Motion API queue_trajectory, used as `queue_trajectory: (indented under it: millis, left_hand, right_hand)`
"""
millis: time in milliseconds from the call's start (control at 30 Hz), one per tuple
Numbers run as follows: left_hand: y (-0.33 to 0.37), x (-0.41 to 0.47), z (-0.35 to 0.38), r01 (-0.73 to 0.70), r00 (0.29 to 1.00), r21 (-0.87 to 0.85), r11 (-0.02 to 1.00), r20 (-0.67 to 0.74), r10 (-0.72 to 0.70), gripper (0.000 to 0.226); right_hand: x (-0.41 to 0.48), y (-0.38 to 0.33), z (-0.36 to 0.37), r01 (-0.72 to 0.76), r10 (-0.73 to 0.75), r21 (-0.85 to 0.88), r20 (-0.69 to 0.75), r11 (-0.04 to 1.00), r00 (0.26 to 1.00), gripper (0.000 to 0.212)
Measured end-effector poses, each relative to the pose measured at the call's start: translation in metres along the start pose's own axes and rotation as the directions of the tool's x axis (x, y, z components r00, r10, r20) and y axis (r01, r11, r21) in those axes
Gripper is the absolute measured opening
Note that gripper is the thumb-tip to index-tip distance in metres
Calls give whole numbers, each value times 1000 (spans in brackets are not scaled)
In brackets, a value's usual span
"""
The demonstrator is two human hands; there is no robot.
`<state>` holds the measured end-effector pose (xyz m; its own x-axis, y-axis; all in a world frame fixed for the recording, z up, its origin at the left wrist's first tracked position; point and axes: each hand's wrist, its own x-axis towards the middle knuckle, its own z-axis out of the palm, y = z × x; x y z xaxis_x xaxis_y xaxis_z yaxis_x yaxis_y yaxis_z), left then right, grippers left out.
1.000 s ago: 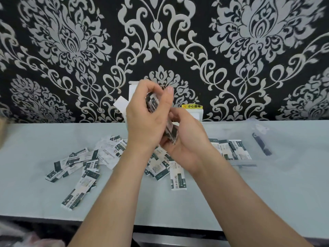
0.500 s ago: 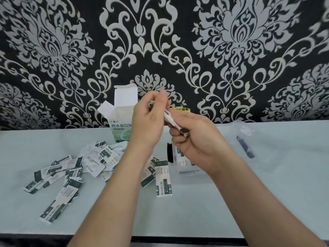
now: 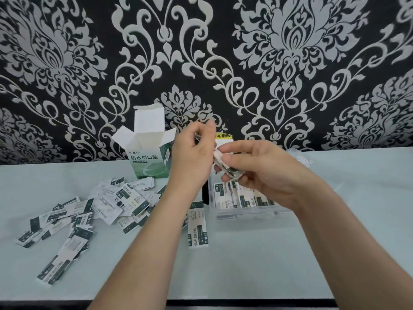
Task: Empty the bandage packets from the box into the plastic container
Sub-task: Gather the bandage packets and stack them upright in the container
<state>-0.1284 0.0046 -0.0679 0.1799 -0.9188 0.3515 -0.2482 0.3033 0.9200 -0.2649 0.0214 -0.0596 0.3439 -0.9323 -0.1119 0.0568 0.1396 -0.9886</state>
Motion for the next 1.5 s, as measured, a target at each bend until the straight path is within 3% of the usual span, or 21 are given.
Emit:
queue_trajectory:
  millis: [67, 133, 233, 300, 467, 500, 633, 733, 933, 1100, 1233, 1300, 1400, 1500]
  left_hand:
    - [0, -3, 6, -18, 999, 62, 998, 52, 14, 24]
    - [0, -3, 7, 42, 992, 48, 998, 115, -47, 5]
    - [1, 2, -3, 222, 961, -66, 973, 186, -207, 23]
    - [1, 4, -8, 247, 947, -49, 968, 225, -231, 30]
    - [-5, 0, -4, 171, 919, 241, 955, 310, -243, 27]
    - [-7, -1, -3, 146, 917, 290, 946, 320, -240, 26]
    - [-9, -3, 1, 46, 931, 405, 913, 315, -186, 24]
    - [-12, -5, 1, -65, 950, 522, 851, 294, -108, 29]
    - [-16, -6, -9, -132, 961, 634, 762, 269, -58, 24]
    - [-19, -5, -14, -141, 959, 628, 766, 278, -51, 21]
    - [-21, -7, -15, -160, 948, 629, 761, 314, -60, 21]
    - [-20, -7, -17, -194, 943, 631, 751, 332, -35, 20]
    - [-13, -6, -22, -296, 905, 653, 697, 425, -14, 17]
    - [2, 0, -22, -388, 821, 708, 590, 556, -127, 17]
  right_hand:
    - [-1, 2, -5, -21, 21, 4, -21, 1000, 1000, 27]
    - [0, 4, -9, 10, -10, 6, -49, 1000, 999, 26]
    - [0, 4, -15, 52, -71, -123, -157, 991, 985, 16]
    - [0, 4, -17, 34, -88, -277, -186, 960, 979, 11]
    - [0, 11, -18, -53, -72, -701, -147, 711, 987, 41]
    - [1, 12, -18, -63, -67, -713, -153, 699, 986, 40]
    - [7, 15, -18, -74, -68, -585, -217, 808, 974, 21]
    - [12, 19, -16, -100, -45, -603, -220, 792, 974, 21]
    - [23, 27, -9, -222, 18, -741, -272, 633, 962, 19]
    - [36, 33, 5, -244, -13, -831, -289, 500, 957, 11]
    - [38, 33, 13, -252, -37, -873, -294, 417, 955, 23]
    - [37, 32, 14, -258, -53, -885, -301, 388, 952, 19]
    - [33, 30, 15, -250, -96, -900, -302, 358, 948, 12]
    - [28, 23, 11, -232, -138, -891, -306, 390, 942, 17]
